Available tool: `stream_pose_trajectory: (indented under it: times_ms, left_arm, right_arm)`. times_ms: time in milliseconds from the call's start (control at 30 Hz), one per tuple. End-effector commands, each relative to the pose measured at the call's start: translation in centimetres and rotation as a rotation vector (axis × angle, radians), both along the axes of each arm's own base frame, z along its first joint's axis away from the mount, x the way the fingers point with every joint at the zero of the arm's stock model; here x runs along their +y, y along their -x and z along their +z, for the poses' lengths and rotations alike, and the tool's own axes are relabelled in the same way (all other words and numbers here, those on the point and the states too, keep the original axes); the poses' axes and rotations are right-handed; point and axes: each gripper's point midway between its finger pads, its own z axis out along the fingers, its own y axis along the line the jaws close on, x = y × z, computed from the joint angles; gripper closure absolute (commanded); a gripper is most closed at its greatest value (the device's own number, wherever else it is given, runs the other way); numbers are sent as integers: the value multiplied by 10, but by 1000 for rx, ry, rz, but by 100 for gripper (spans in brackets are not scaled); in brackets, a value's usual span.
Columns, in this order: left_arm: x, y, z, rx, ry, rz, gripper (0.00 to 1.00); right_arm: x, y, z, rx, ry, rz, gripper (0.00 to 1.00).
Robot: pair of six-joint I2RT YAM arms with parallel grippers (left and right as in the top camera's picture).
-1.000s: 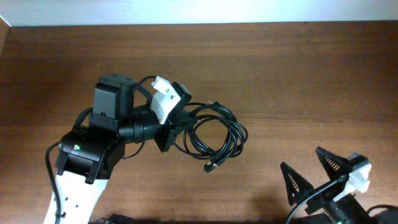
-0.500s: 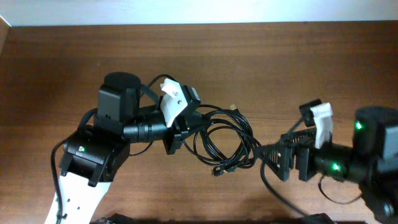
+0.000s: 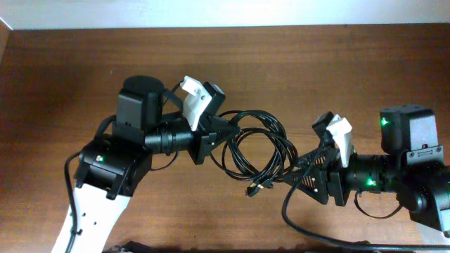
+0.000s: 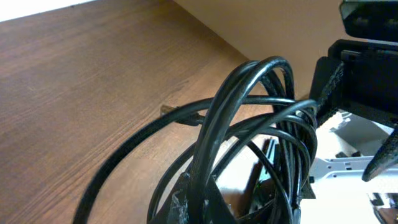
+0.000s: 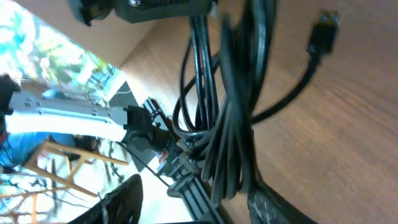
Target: Untangle cables
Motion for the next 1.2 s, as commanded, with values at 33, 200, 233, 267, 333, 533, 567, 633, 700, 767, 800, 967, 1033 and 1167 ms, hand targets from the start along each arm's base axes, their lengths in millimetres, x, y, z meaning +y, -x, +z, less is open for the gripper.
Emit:
stream_pose_trajectory:
  times_ms: [33,200,233,267,333,533,567,633,700,767,800,967,1033,1167]
  left_arm:
    - [-13,10,16,-12,47,-55,100]
    - [-29,19,20,-52,46,-99,100]
    - [-29,19,21,-58,45,-96,100]
    - [-29,18,21,-59,46,-96,100]
    - [-26,11,18,-48,27,-43,100]
    - [-11,-16,8,40,-8,178,100]
    - [-11,-15,8,41,-8,177,100]
    - [-7,-20,6,43,-19,214,100]
    - [8,-37,0,122,-21,390,100]
    - [17,-45,-2,177,0,496,100]
    - [19,-47,-2,189,6,526,100]
    - [27,-51,-2,240,35,611,100]
    - [29,-48,0,250,45,623,100]
    - [34,-37,1,258,38,624,100]
  right_arm:
    - [4,4,10,-45,-29,38,49]
    - [4,3,11,-50,-30,39,78]
    - [4,3,11,-50,-30,38,87]
    - [4,3,11,-50,-30,38,96]
    - [4,3,11,-49,-30,38,96]
    - [3,6,7,-28,-20,34,96]
    - [3,6,7,-27,-19,34,96]
    - [3,6,7,-26,-19,33,96]
    - [2,7,5,-13,-9,28,96]
    - [-2,8,-1,7,19,14,96]
    - [-2,9,-2,13,23,12,96]
    - [-2,7,-1,0,21,11,96]
    - [0,0,4,-37,10,5,96]
    - [-11,-37,8,-51,46,-192,96]
